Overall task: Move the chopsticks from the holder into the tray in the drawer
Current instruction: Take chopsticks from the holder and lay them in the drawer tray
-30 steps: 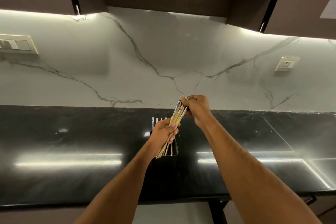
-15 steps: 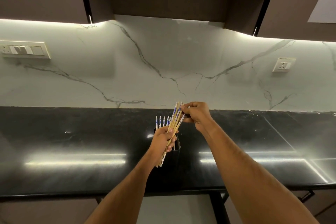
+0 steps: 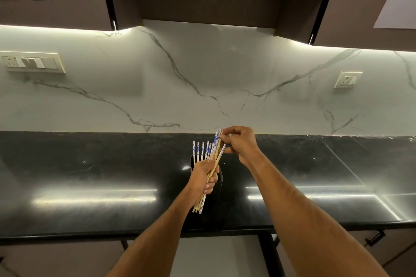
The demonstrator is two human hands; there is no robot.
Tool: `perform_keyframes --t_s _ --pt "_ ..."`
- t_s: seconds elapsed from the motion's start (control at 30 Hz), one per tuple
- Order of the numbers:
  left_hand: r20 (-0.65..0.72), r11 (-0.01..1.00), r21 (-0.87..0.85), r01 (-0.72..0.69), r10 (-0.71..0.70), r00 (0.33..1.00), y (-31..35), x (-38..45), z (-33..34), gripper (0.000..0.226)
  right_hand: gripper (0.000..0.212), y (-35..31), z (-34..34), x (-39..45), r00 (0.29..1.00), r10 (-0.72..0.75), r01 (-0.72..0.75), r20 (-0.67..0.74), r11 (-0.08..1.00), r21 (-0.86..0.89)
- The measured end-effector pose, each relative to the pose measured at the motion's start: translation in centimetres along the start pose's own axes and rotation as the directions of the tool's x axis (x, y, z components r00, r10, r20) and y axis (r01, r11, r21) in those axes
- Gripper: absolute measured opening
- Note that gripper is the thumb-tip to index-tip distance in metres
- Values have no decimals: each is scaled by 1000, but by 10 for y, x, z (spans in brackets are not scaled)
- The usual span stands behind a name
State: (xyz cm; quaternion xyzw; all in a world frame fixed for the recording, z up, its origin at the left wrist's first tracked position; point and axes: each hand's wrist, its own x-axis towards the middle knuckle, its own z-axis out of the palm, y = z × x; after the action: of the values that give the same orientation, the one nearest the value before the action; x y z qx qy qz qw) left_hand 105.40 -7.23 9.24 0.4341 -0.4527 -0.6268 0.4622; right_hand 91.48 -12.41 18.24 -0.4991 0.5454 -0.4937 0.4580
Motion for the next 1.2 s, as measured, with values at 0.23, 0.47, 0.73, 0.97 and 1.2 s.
perform_keyframes --t_s 0.23,0.47,0.73,0.97,1.2 --pt "44 999 -37 -22 23 999 -6 -4 -4 50 18 -1 1 -7 998 -13 12 66 1000 27" --pt "112 1000 -6 -10 11 994 -11 -5 -7 61 16 -4 -2 -8 995 23 -15 94 996 -83" --pt "77 997 68 -42 37 996 -10 -5 -6 51 14 1 -2 -10 1000 5 -9 -15 973 -230" --pt "56 994 99 -47 42 998 -16 -8 -11 43 9 -3 -7 -8 997 -1 -19 -77 966 -257" --pt "78 986 158 -57 45 996 -26 -10 -17 45 13 -18 -17 4 953 -31 -1 -302 994 -107"
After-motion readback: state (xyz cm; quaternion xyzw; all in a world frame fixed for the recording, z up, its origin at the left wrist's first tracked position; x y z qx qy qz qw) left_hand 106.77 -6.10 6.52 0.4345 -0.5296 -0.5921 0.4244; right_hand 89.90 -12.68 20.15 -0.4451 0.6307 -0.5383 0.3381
